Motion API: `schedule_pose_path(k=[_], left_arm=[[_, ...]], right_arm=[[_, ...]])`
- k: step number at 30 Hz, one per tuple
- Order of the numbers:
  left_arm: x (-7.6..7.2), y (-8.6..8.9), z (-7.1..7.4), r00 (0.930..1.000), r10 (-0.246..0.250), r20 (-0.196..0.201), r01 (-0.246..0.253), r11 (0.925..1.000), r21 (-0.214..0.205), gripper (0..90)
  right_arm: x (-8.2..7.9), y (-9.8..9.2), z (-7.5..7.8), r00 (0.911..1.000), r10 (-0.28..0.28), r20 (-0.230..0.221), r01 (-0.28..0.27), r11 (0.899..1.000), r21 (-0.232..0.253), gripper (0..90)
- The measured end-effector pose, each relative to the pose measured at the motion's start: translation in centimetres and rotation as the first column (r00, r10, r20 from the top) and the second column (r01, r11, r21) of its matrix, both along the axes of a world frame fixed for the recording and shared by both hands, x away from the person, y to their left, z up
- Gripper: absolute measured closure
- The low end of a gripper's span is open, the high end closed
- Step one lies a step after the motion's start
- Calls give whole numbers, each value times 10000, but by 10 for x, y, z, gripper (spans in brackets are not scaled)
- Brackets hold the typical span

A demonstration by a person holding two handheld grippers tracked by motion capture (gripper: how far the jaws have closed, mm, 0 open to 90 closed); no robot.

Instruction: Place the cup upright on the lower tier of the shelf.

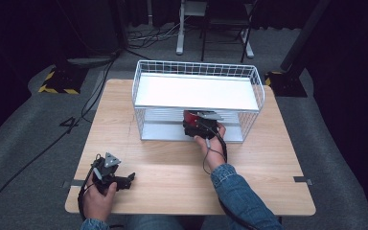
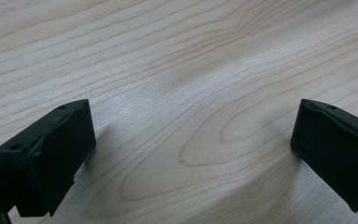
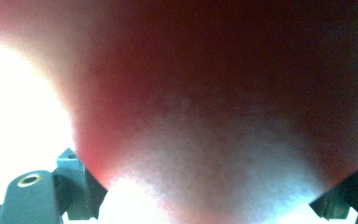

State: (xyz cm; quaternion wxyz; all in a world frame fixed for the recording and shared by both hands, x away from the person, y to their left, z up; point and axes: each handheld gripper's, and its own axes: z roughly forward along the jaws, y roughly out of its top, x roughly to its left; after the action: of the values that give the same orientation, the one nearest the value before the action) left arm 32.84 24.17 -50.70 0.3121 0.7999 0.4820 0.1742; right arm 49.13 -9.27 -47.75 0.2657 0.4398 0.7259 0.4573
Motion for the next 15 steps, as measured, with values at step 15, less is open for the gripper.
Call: schedule_pose_path(k=[15], left_arm=[[0,0,0,10000,4,-9,-4,10000,-16,1]], right_arm=[[9,5,-5,9978,-598,-303,597,9982,-18,171]])
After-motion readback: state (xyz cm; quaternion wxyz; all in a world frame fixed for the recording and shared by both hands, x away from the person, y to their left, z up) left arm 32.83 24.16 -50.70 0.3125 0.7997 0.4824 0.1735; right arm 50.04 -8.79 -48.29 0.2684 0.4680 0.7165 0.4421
